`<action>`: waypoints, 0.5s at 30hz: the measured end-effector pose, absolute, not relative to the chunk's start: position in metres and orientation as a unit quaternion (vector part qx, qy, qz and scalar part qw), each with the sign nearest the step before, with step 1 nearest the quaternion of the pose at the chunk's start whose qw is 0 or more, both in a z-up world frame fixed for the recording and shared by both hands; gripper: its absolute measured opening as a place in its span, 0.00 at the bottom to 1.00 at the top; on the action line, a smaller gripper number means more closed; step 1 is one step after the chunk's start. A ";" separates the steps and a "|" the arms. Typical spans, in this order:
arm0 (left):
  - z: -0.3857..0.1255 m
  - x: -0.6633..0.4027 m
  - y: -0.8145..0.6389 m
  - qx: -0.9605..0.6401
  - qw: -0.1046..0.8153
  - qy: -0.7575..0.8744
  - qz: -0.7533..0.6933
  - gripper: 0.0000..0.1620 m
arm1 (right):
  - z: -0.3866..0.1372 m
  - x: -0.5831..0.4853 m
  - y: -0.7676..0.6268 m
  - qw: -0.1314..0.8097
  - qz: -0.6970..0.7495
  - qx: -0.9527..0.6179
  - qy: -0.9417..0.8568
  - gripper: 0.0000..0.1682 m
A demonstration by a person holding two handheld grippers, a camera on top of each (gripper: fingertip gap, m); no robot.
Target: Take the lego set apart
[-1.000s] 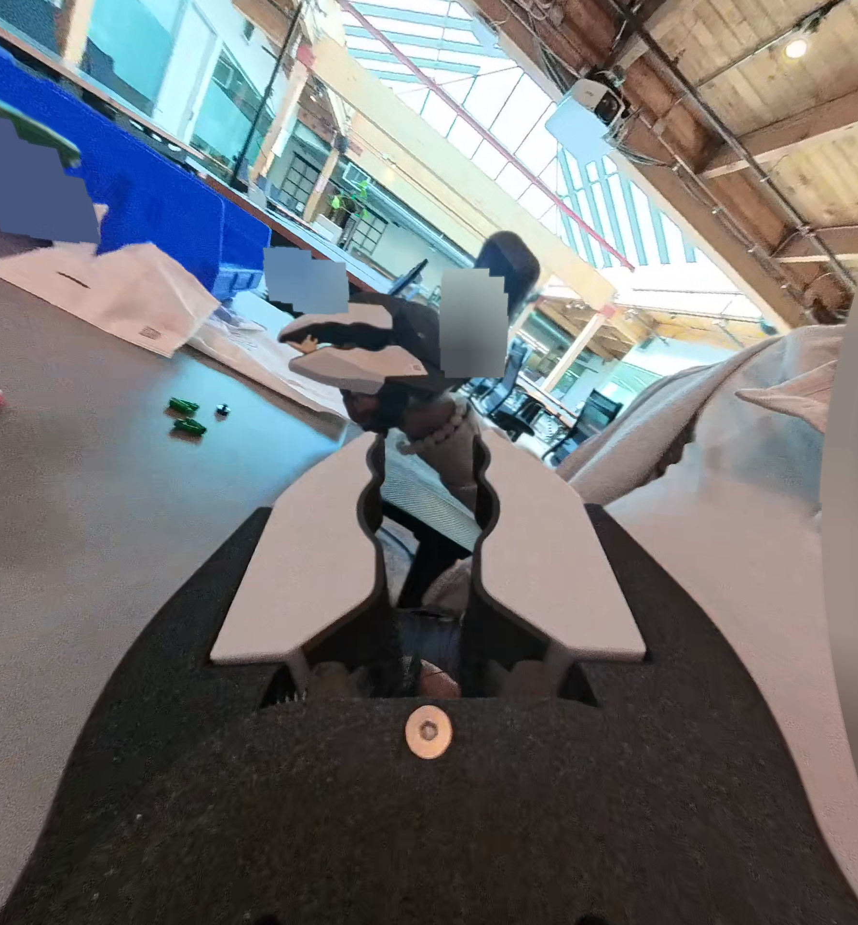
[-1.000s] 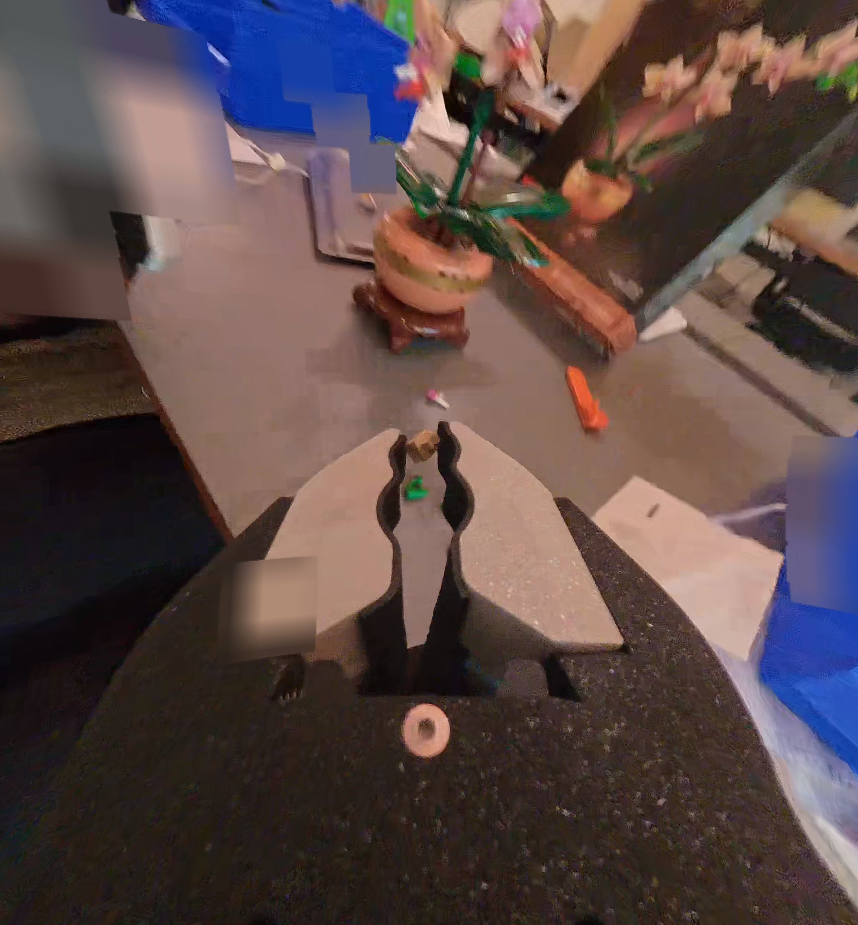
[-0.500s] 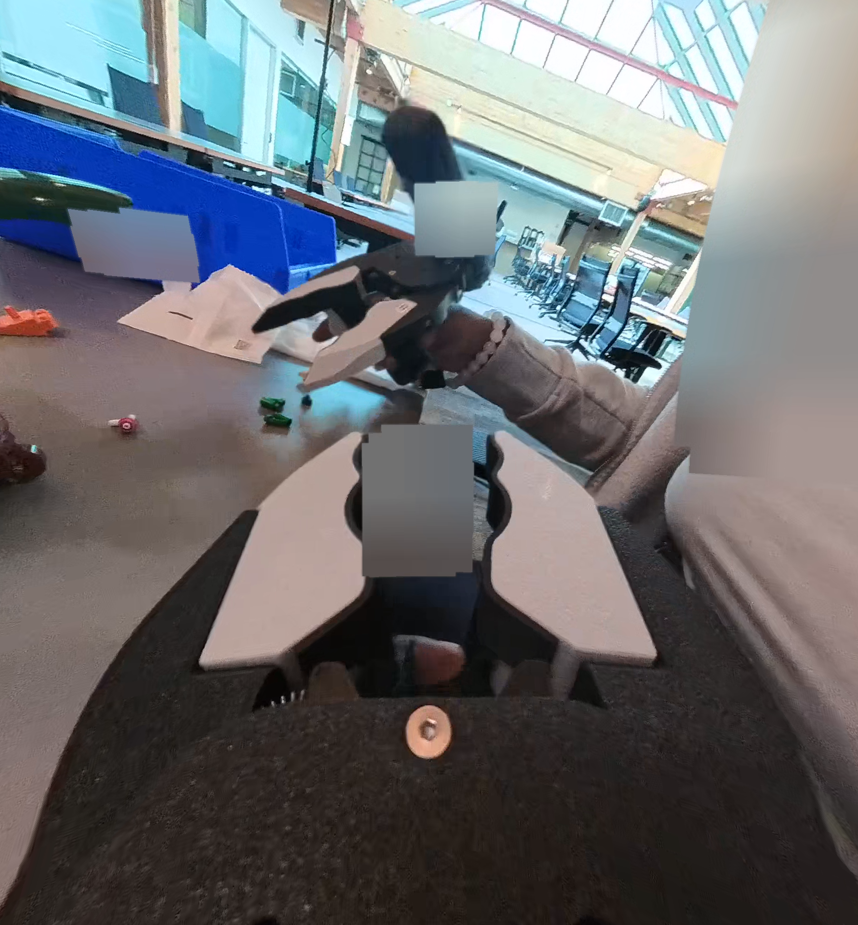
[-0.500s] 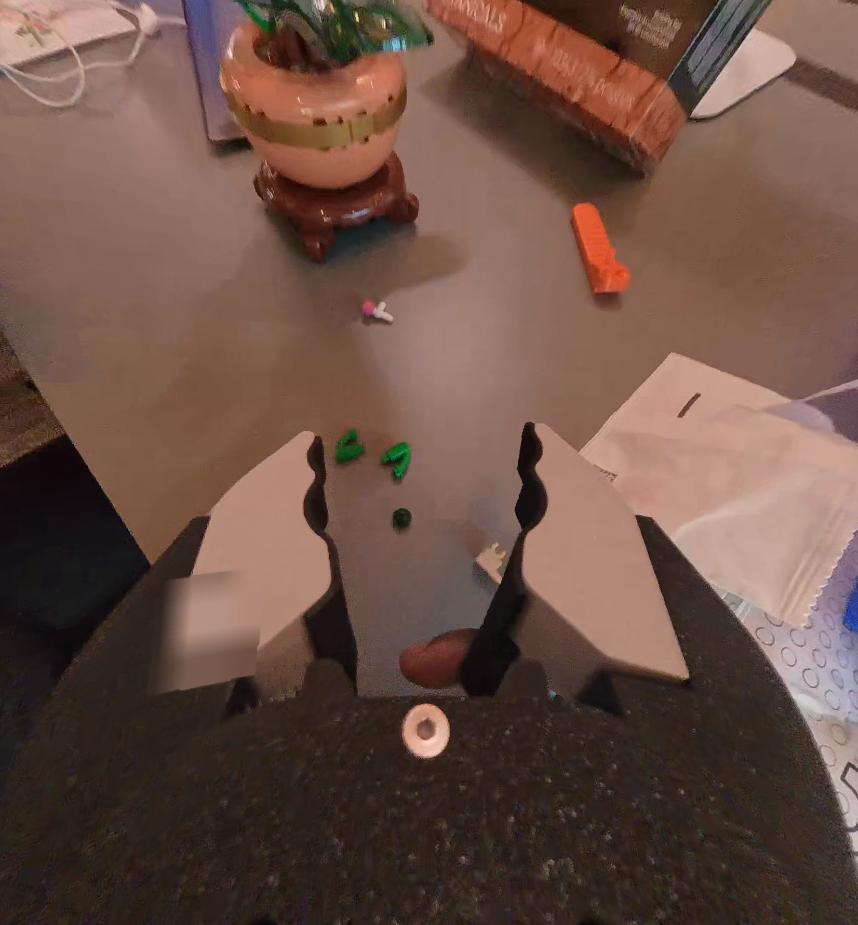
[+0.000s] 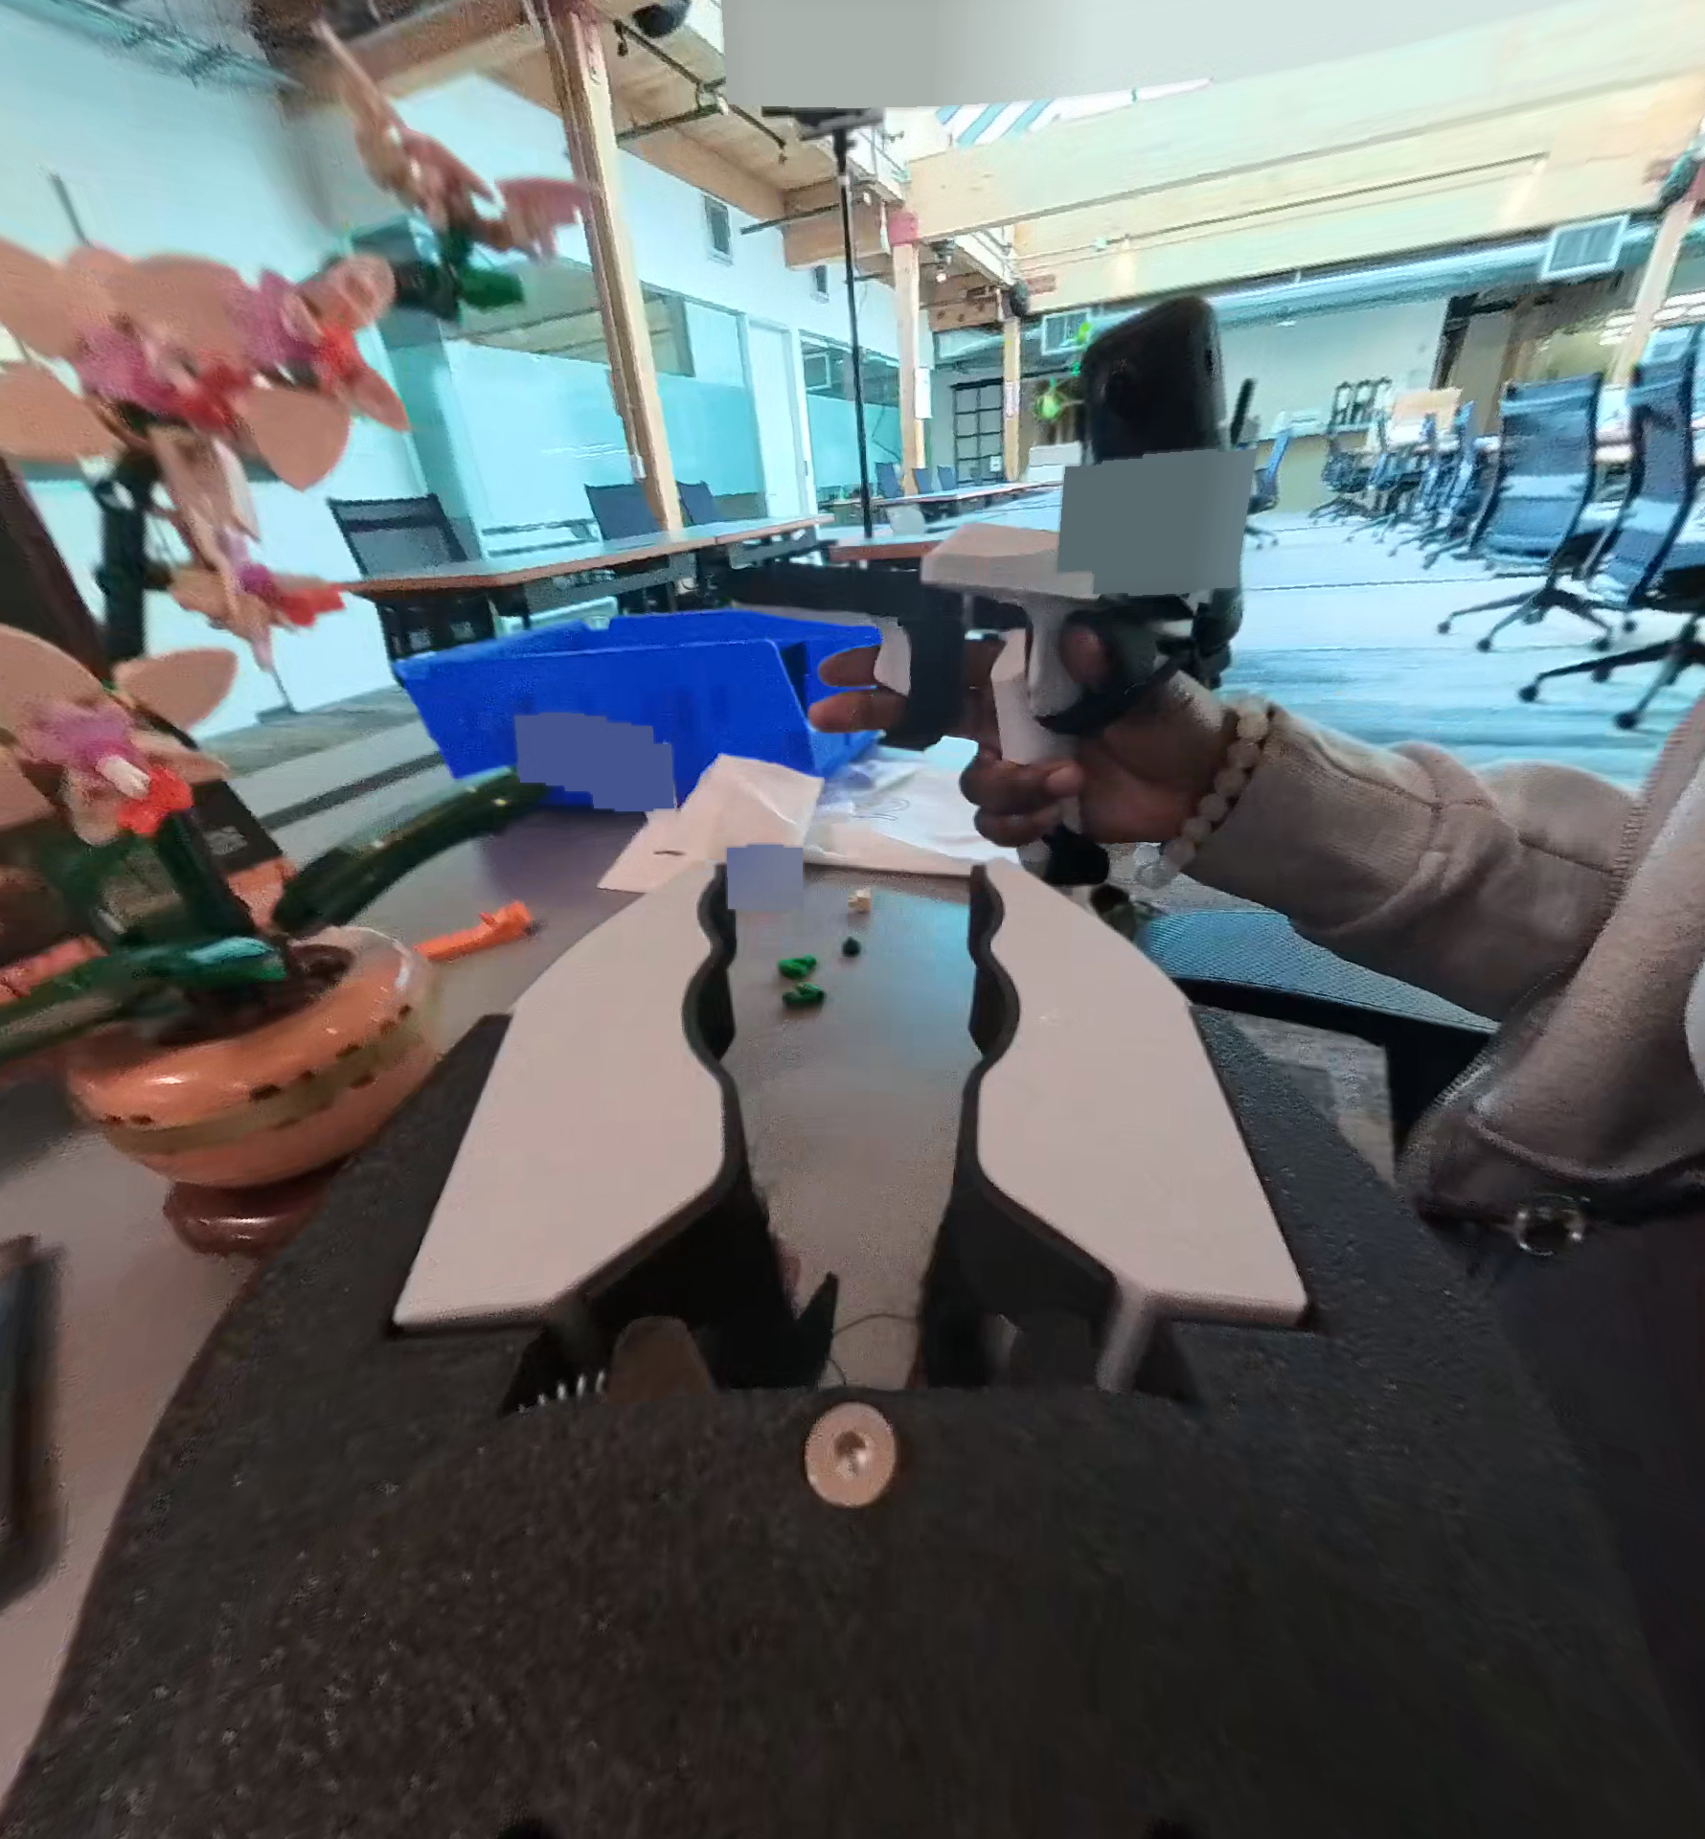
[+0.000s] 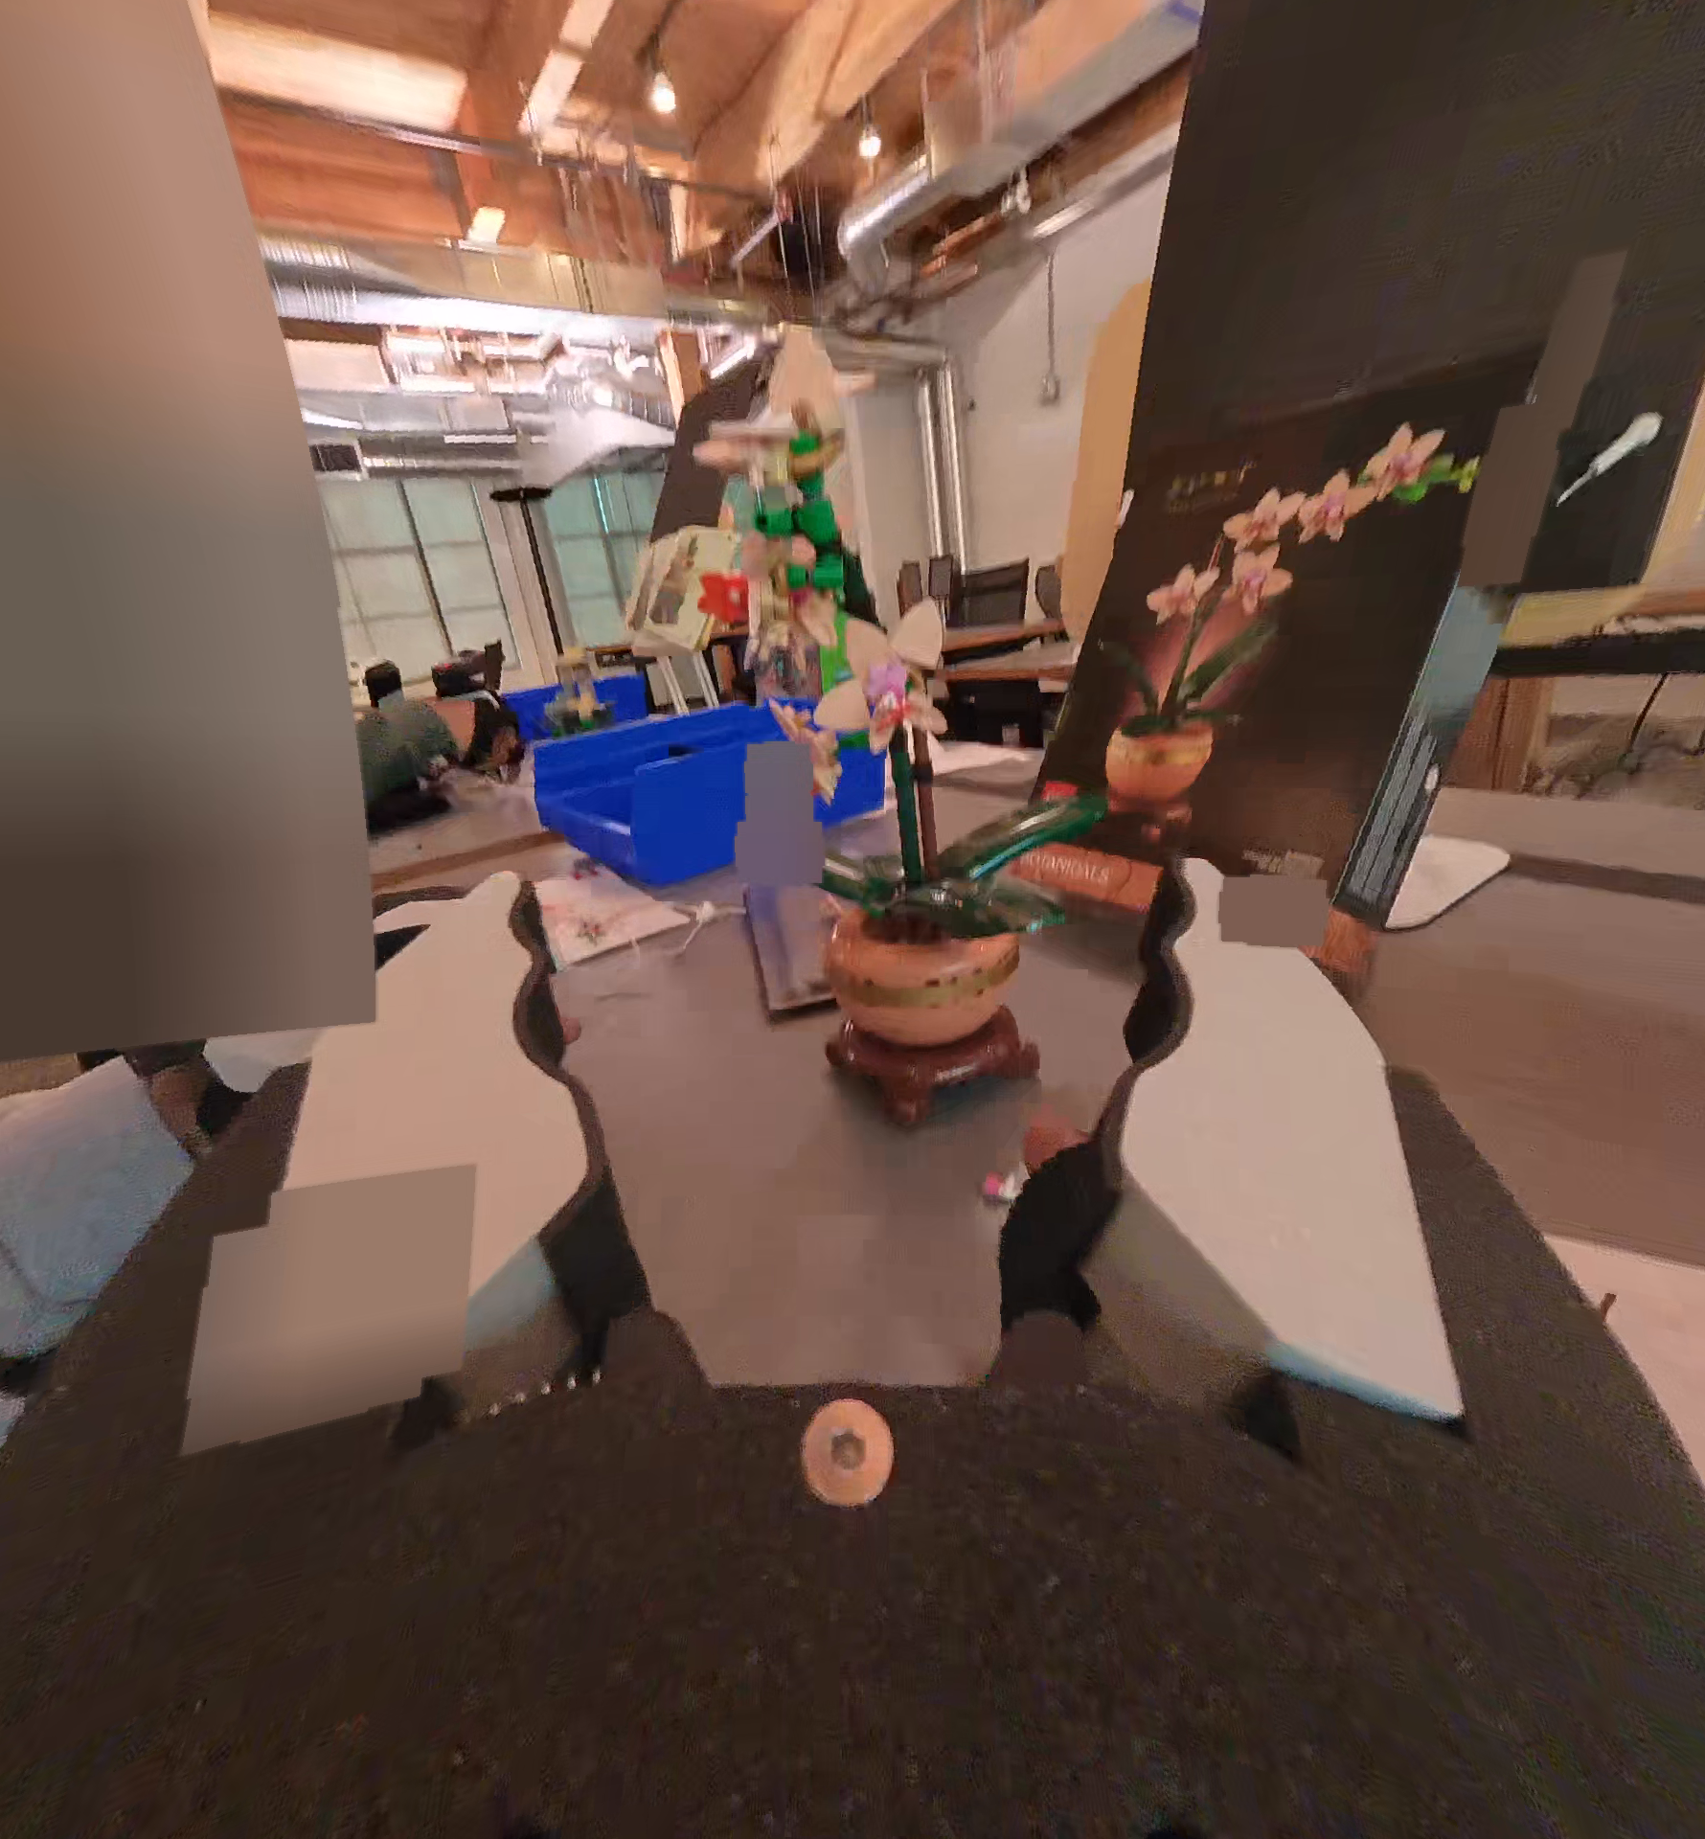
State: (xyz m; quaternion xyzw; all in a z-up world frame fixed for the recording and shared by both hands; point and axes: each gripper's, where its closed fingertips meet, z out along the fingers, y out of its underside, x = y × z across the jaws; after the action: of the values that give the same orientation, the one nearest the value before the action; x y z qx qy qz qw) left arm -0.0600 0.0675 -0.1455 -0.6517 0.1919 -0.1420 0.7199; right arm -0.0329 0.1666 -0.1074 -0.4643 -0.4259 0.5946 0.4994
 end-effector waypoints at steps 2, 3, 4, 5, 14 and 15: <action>-0.126 -0.071 0.067 -0.645 0.730 0.194 -0.120 0.21 | -0.084 -0.030 0.170 0.535 0.599 -0.433 -0.410 0.35; -0.113 -0.076 0.067 -0.634 0.739 0.196 -0.119 0.13 | -0.071 -0.027 0.171 0.562 0.595 -0.409 -0.404 0.17; -0.098 -0.082 0.066 -0.622 0.748 0.197 -0.120 0.03 | -0.058 -0.024 0.169 0.594 0.584 -0.377 -0.405 0.00; -0.083 -0.090 0.068 -0.615 0.756 0.187 -0.121 0.02 | -0.047 -0.023 0.166 0.621 0.566 -0.348 -0.415 0.00; -0.014 -0.104 0.120 -0.615 0.751 0.232 0.065 0.15 | -0.029 -0.067 0.152 0.708 0.294 -0.270 -0.582 0.21; -0.016 -0.100 0.128 -0.621 0.743 0.238 0.077 0.15 | -0.029 -0.072 0.152 0.708 0.284 -0.269 -0.588 0.21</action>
State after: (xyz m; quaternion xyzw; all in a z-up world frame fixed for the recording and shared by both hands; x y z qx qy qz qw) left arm -0.0998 0.1275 -0.0158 -0.6207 0.2384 0.0769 0.7429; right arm -0.0720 0.1524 -0.0290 -0.2692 -0.5877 0.2838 0.7082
